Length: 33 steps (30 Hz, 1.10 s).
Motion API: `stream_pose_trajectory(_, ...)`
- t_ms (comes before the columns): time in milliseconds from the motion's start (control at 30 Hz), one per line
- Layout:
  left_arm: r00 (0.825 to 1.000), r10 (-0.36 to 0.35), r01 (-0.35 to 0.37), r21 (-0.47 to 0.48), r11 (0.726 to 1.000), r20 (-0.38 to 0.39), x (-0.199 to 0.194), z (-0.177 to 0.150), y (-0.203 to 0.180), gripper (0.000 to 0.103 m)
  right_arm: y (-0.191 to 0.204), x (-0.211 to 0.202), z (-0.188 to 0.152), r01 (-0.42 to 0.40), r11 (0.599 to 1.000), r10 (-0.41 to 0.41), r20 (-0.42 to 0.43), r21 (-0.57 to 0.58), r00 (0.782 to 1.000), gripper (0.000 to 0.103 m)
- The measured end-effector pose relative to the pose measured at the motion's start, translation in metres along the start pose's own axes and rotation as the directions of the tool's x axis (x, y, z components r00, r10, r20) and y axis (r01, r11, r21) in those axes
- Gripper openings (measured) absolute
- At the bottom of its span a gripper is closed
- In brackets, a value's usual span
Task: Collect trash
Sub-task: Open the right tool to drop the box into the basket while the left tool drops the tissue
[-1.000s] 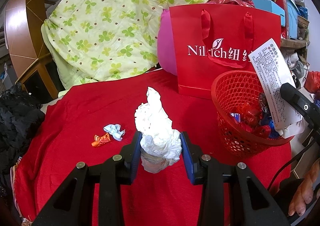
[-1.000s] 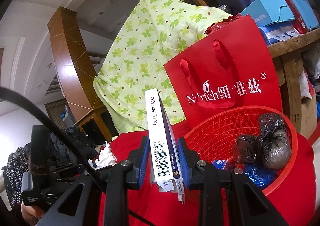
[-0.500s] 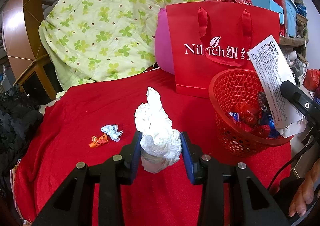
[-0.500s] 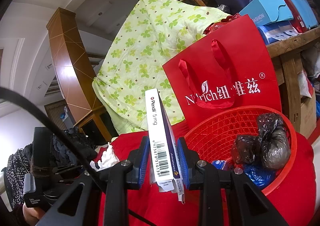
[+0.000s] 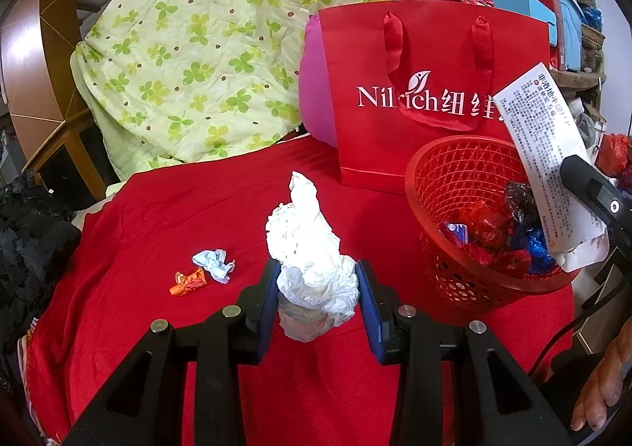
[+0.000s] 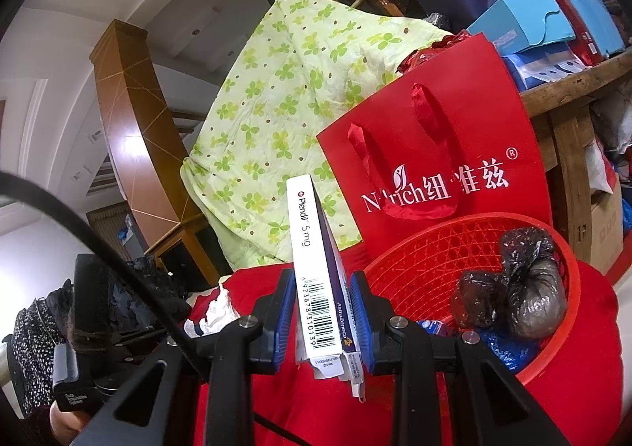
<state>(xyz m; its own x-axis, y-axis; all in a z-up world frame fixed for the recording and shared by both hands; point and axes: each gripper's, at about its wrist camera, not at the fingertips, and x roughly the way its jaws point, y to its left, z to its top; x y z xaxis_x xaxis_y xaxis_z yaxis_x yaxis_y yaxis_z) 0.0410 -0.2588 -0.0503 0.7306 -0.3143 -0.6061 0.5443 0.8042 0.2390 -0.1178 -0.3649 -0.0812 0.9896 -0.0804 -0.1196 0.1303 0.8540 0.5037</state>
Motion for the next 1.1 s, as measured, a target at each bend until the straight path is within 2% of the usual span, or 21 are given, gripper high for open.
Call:
stream_pose_trajectory(433, 0.999, -0.054, 0.054, 0.009, 0.999, 0.007, 0.003, 0.01, -0.015, 0.04, -0.023, -0.017, 0.008, 0.06, 0.996, -0.063, 0.049, 0.069, 0.997, 0.03)
stream_pose_trajectory(600, 0.993, -0.107, 0.106, 0.019, 0.994, 0.04, -0.002, 0.02, -0.026, 0.04, -0.038, -0.025, 0.011, 0.105, 0.988, -0.114, 0.076, 0.116, 0.991, 0.03)
stream_pose_trajectory(733, 0.983, -0.167, 0.164, 0.046, 0.985, 0.076, -0.004, 0.032, -0.041, 0.041, -0.058, -0.03, 0.013, 0.144, 0.97, -0.164, 0.086, 0.196, 0.983, 0.031)
stream_pose_trajectory(933, 0.951, -0.285, 0.275, 0.089, 0.957, 0.121, 0.002, 0.051, -0.07, 0.043, -0.092, -0.023, 0.014, 0.138, 0.933, -0.162, 0.044, 0.333, 0.986, 0.033)
stream_pose_trajectory(1000, 0.942, -0.314, 0.303, 0.1, 0.948, 0.122, 0.008, 0.056, -0.08, 0.048, -0.095, -0.019, 0.014, 0.149, 0.927, -0.171, 0.033, 0.344, 0.985, 0.033)
stream_pose_trajectory(1067, 0.939, -0.323, 0.311, 0.111, 0.944, 0.117, 0.015, 0.059, -0.089, 0.059, -0.098, -0.014, 0.015, 0.147, 0.925, -0.165, 0.023, 0.351, 0.986, 0.034)
stream_pose_trajectory(1100, 0.939, -0.322, 0.309, 0.117, 0.944, 0.119, 0.018, 0.06, -0.091, 0.061, -0.1, -0.013, 0.015, 0.135, 0.924, -0.152, 0.02, 0.359, 0.988, 0.037)
